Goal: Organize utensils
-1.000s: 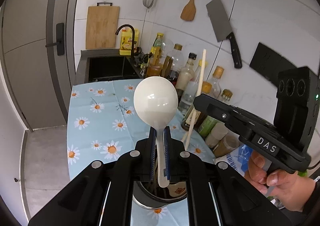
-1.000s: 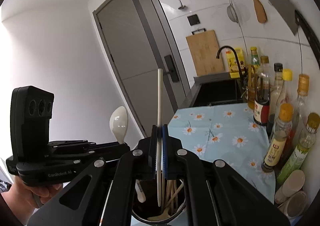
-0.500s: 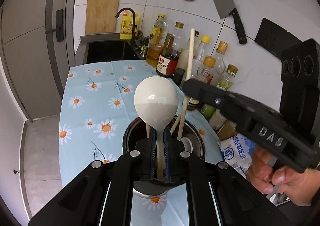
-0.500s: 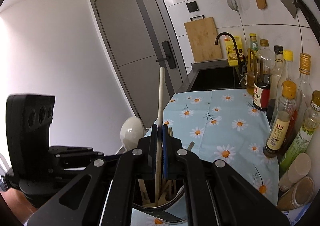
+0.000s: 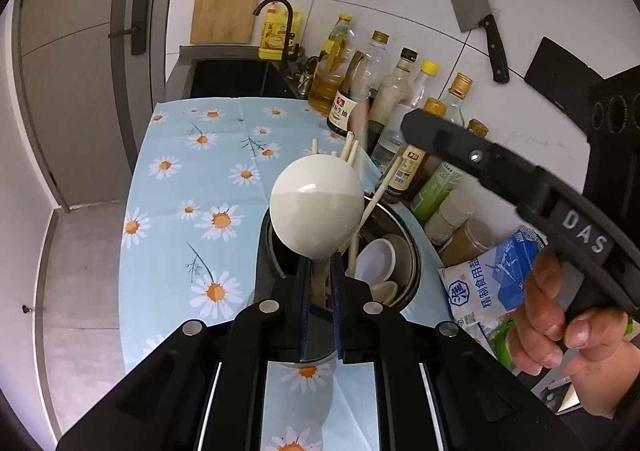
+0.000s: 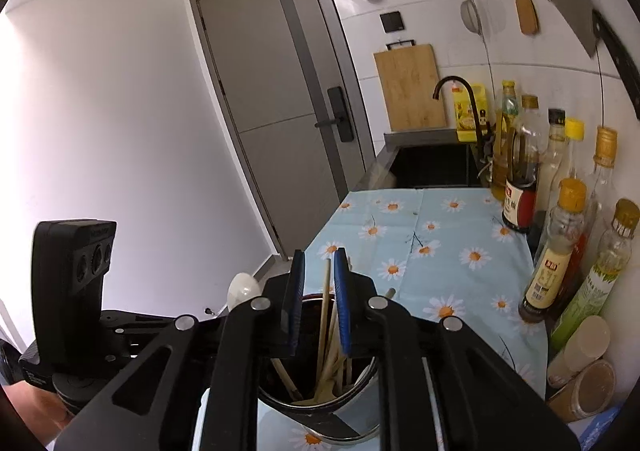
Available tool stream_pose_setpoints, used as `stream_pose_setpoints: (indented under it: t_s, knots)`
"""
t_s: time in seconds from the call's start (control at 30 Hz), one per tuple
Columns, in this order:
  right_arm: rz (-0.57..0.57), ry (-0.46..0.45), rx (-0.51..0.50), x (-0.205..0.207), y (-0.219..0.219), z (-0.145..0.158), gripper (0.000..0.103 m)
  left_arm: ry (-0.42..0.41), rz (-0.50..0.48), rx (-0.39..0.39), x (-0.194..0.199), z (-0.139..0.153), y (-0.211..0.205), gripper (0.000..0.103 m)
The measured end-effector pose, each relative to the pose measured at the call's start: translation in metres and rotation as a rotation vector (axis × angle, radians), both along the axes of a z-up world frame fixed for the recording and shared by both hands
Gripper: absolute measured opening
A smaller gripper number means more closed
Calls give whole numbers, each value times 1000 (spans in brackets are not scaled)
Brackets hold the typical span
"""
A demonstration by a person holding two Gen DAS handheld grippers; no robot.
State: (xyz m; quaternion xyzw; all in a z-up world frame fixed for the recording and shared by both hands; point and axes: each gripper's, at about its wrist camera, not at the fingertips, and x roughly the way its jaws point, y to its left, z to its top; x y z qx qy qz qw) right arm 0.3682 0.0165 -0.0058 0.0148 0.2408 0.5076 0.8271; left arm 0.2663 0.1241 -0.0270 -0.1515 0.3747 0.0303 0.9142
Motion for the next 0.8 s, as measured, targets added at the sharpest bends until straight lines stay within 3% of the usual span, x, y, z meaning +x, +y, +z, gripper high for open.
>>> stream_pose_setpoints:
  t_s: [0.4,0.8]
  knots:
    - [-4,14,18,-2,-15,6,17,26,1,17,-1,7,-4,12]
    - [-74,117,77,30,-45,13,21,16,-22,16,-2,14,-8,12]
